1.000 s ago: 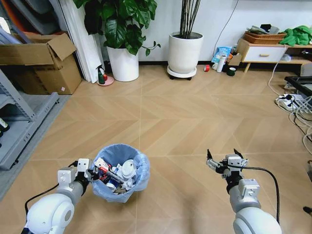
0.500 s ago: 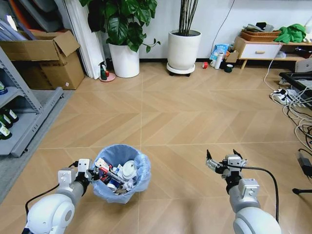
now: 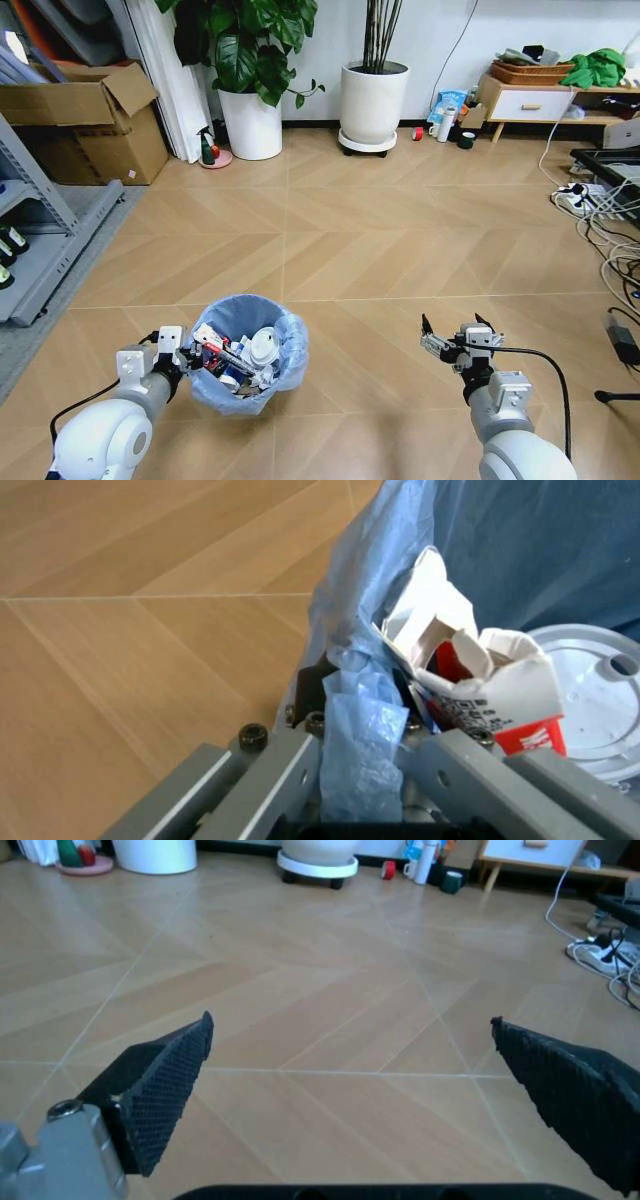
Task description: Pick up the trash bin and place the garbage on the floor into it.
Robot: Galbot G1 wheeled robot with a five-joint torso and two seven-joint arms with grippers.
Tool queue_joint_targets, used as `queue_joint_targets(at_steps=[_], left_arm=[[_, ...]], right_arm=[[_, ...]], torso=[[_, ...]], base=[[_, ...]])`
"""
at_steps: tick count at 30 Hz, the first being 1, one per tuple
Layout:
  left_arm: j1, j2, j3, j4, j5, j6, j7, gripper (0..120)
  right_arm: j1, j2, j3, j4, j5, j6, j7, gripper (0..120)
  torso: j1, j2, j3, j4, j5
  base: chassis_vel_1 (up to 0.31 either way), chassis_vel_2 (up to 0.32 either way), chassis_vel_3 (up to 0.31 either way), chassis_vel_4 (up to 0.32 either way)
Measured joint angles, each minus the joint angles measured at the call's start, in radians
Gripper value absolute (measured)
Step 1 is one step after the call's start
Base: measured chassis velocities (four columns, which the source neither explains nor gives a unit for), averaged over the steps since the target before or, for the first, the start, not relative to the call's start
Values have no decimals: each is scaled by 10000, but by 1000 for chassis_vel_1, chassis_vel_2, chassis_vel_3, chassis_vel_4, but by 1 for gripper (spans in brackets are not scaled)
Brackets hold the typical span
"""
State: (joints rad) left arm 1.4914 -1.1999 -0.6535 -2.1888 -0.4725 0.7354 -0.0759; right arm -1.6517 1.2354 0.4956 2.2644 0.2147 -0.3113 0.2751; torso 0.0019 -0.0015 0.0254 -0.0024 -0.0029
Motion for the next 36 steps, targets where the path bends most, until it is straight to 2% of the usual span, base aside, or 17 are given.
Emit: queue_joint_targets(at_steps=[7, 11, 12, 14, 15, 19, 20, 23, 29, 31, 36], left_arm=[[-23, -56, -17, 0, -10, 0, -114, 0], [-41, -85, -44, -52, -219, 0, -633, 0], [-45, -106, -38, -110, -399, 1, -1110, 0], [-54, -227, 106, -224, -1245, 0, -2787, 0], [-54, -227, 106, -224, -1245, 0, -2787, 0], [-56, -462, 380, -83, -2592, 0, -4820, 0], [-56, -462, 380, -83, -2592, 0, -4820, 0], [-225, -580, 698, 328, -3134, -73, -5717, 0], [-745, -500, 1063, 1103, -3208, -444, -5936, 0], [-1191, -407, 1181, 1674, -3219, -546, -5978, 0], [-1792, -250, 1233, 2191, -3424, -576, -6109, 0]], right_arm=[[142, -32, -2, -127, 54, 192, -7, 100], [238, -51, 37, -204, 64, 232, -6, 100], [279, -45, 50, -236, 64, 253, 3, 100], [366, 9, 77, -318, 64, 295, 32, 100], [366, 9, 77, -318, 64, 295, 32, 100], [424, 121, 116, -411, 43, 381, 52, 100], [424, 121, 116, -411, 43, 381, 52, 100], [439, 205, 131, -464, -5, 470, 56, 100], [386, 244, 209, -444, -26, 524, 58, 100], [271, 250, 342, -427, -83, 675, 54, 100], [93, 285, 626, -349, -67, 753, 45, 100]], torso=[[0, 0, 0, 0, 1], [1, 0, 1, 0, -6], [0, 0, 0, 2, -4], [0, 0, 0, 3, -2], [0, 0, 0, 3, -2], [0, 0, 0, 2, 0], [0, 0, 0, 2, 0], [0, 0, 0, 2, 0], [0, 0, 0, 1, 0], [0, 0, 1, 2, -3], [0, 0, 0, 0, -2]], base=[[-95, -99, 87, 102], [0, 0, 0, 0], [0, 0, 0, 0], [0, 0, 0, 0], [0, 0, 0, 0], [0, 0, 0, 0], [0, 0, 0, 0], [0, 0, 0, 0], [0, 0, 0, 0], [0, 0, 0, 0], [0, 0, 0, 0]])
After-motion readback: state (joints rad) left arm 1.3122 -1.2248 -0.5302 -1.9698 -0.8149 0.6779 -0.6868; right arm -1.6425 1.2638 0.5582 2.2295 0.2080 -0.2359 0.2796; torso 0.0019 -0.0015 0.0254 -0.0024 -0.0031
